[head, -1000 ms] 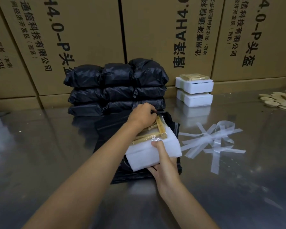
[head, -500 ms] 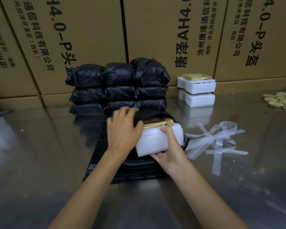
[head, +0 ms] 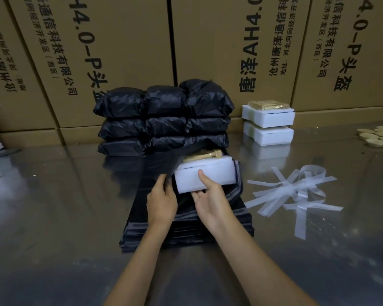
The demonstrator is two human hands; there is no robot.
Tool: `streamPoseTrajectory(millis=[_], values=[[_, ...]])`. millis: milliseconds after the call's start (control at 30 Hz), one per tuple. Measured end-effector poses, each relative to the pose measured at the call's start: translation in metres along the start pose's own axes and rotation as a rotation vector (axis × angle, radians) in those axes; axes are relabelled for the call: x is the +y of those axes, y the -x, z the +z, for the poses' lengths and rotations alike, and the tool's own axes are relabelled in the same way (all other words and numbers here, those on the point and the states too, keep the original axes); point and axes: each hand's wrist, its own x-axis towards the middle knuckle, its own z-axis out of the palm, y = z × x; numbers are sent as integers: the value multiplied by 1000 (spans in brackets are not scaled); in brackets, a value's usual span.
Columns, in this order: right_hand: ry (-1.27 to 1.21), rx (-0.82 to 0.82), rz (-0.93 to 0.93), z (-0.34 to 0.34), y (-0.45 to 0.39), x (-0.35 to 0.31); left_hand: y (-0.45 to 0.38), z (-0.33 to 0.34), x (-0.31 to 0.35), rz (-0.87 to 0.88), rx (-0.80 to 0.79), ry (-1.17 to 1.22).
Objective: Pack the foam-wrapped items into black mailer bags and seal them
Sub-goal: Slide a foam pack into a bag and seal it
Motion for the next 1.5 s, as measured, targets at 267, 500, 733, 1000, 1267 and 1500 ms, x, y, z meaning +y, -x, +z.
streamPoseTrajectory(millis=[267, 500, 733, 1000, 1267, 1500], values=[[1159, 266, -26, -6, -29, -19, -13, -8, 6, 48, 37, -8], [2107, 255, -70, -15, -58, -25, -14, -26, -9, 175, 10, -173], [2216, 83, -354, -30, -68, -9, -22, -31, -16, 198, -93, -323], [2093, 187, -155, -29, -62, -51, -21, -51, -14, 268, -105, -533], [2061, -7, -67, -31, -3, -68, 1, -64, -16, 243, -35, -726], [1945, -400, -64, -30, 76, -85, 23, -96, -23, 441, -330, -681]])
